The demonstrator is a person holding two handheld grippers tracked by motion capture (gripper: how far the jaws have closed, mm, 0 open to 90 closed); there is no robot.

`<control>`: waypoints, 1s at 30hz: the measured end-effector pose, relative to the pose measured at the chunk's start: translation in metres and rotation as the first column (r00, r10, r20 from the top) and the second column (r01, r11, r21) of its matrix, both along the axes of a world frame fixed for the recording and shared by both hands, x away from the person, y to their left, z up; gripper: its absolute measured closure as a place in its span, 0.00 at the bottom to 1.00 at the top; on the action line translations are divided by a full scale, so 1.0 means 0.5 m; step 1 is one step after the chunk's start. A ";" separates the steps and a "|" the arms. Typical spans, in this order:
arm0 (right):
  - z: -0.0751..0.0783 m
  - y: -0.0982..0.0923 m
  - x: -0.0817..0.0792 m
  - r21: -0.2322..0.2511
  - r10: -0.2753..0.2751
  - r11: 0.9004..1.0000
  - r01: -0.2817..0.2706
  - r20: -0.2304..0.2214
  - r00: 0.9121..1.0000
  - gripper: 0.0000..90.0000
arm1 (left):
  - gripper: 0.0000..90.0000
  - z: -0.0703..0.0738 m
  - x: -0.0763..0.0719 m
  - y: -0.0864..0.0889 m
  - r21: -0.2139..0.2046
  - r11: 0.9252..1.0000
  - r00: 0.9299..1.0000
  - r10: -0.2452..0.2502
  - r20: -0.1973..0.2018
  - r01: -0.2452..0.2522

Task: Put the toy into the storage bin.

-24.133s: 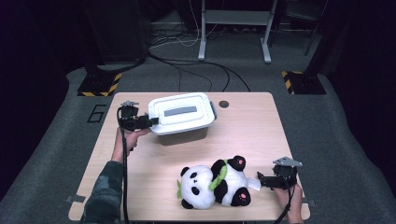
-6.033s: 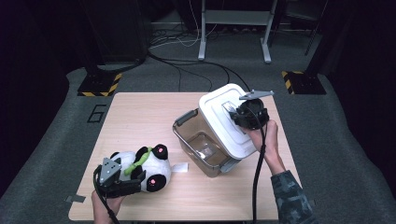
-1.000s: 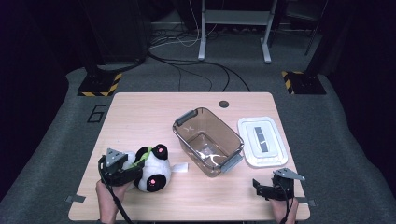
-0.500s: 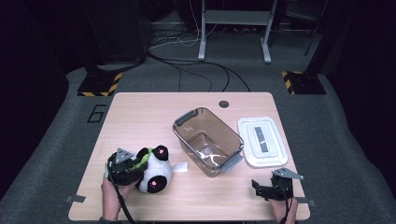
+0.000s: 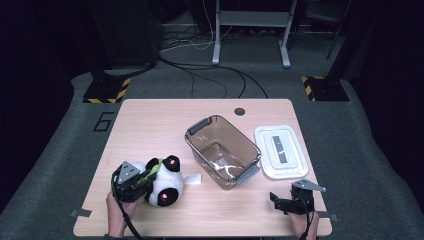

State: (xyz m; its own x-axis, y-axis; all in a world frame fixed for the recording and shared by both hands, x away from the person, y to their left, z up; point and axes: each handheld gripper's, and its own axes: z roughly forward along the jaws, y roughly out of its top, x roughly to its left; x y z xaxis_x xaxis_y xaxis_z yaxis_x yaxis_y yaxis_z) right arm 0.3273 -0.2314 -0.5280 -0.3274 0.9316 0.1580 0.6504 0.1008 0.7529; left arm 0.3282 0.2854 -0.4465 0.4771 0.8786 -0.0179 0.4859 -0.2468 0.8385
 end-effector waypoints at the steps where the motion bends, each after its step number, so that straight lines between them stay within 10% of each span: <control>1: 0.000 0.000 0.000 0.000 -0.002 1.000 0.002 0.000 1.000 0.04 | 0.82 0.003 -0.001 0.001 0.005 1.000 1.000 -0.010 0.000 0.010; 8: 0.000 -0.001 0.000 0.003 -0.011 1.000 0.011 0.000 1.000 0.04 | 0.85 0.022 0.000 0.009 0.011 0.999 0.999 -0.047 -0.005 0.047; 13: 0.000 0.000 0.000 0.000 -0.011 1.000 0.011 0.000 1.000 0.04 | 0.83 0.013 0.015 0.005 0.014 0.999 0.995 -0.043 -0.085 0.044; 19: 0.000 0.001 0.001 -0.009 -0.006 1.000 0.006 0.001 1.000 0.04 | 0.61 0.032 0.051 -0.006 0.054 0.999 0.989 0.001 -0.146 0.007; 30: 0.000 0.001 0.001 -0.008 -0.007 1.000 0.007 0.002 1.000 0.05 | 0.82 0.001 0.054 -0.011 0.020 0.999 0.990 -0.033 -0.135 0.036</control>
